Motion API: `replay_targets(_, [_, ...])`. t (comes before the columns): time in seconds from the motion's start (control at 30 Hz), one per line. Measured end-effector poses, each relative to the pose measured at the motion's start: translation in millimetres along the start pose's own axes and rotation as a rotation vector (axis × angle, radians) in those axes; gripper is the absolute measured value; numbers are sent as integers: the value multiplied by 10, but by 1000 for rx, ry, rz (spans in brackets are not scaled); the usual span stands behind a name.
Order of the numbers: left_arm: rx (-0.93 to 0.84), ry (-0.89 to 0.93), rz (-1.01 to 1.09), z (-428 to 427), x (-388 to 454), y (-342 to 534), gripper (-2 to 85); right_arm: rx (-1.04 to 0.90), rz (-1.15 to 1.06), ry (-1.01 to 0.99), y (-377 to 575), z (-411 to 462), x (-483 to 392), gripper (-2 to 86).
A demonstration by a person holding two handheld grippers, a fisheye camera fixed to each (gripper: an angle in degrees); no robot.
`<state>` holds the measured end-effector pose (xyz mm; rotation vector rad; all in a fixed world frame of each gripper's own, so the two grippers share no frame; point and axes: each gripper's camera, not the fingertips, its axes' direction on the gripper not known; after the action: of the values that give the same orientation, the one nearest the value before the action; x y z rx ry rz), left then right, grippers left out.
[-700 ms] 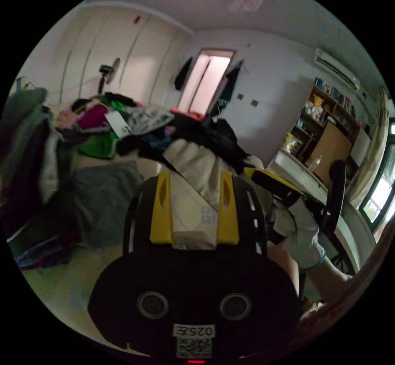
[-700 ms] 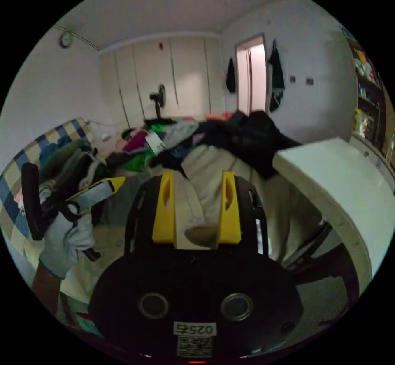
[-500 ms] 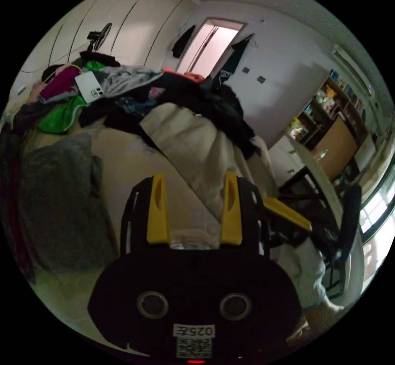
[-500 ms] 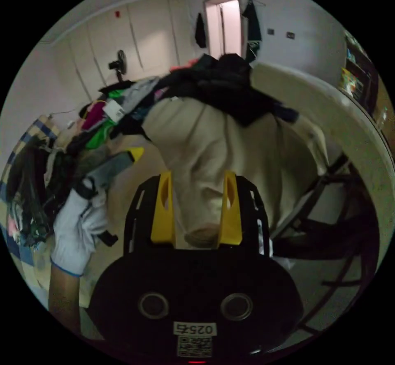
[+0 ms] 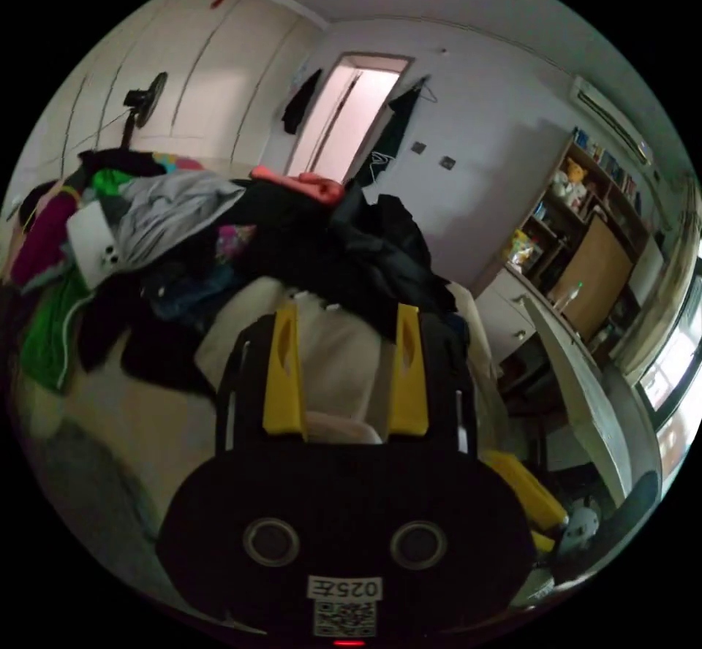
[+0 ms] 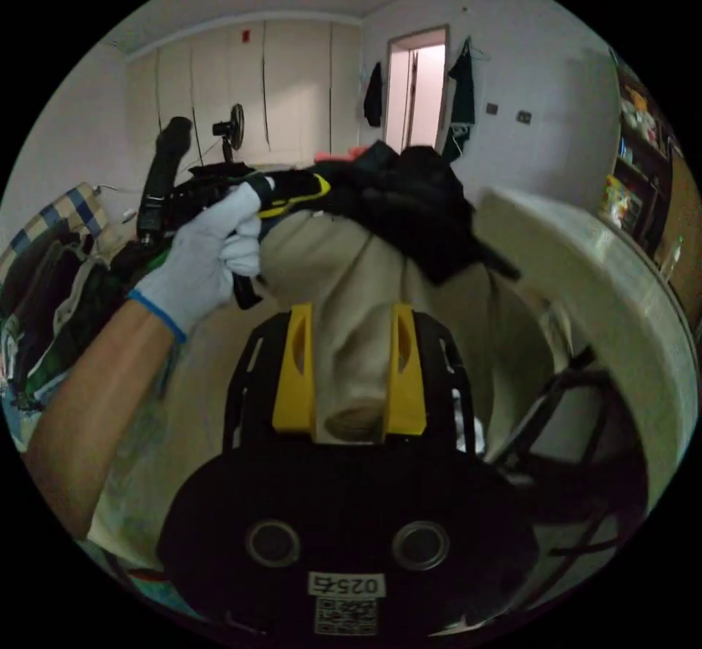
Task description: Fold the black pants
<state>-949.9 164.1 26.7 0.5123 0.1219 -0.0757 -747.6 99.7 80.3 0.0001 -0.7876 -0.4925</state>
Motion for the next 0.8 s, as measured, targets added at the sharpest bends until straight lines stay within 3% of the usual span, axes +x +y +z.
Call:
replay_targets(0.1, [-95, 186, -28, 330, -200, -626, 144, 16, -45, 129, -653, 519, -84, 149])
replay_targets(0.27, [-370, 176, -7, 1111, -139, -1222, 117, -117, -29, 263, -1247, 1332, 34, 133])
replay_targets(0.37, [-357, 39, 16, 1191, -50, -1245, 42, -95, -52, 211, -1258, 1387, 42, 105])
replay_targets(0.5, [-258, 68, -19, 867, -117, -1007, -6, -76, -105, 220, -1104, 1239, -50, 49])
replay_targets(0.63, [-278, 84, 12, 540, -158, -755, -8, -115, -202, 254, -1047, 1072, -190, 16])
replay_targets(0.7, [-324, 1, 120, 454, -73, -454, -7, -156, -234, 214, -1130, 1065, -171, 1])
replay_targets(0.8, [-159, 159, -29, 153, -385, -270, -2, -186, -50, 65, -1267, 976, 102, -1])
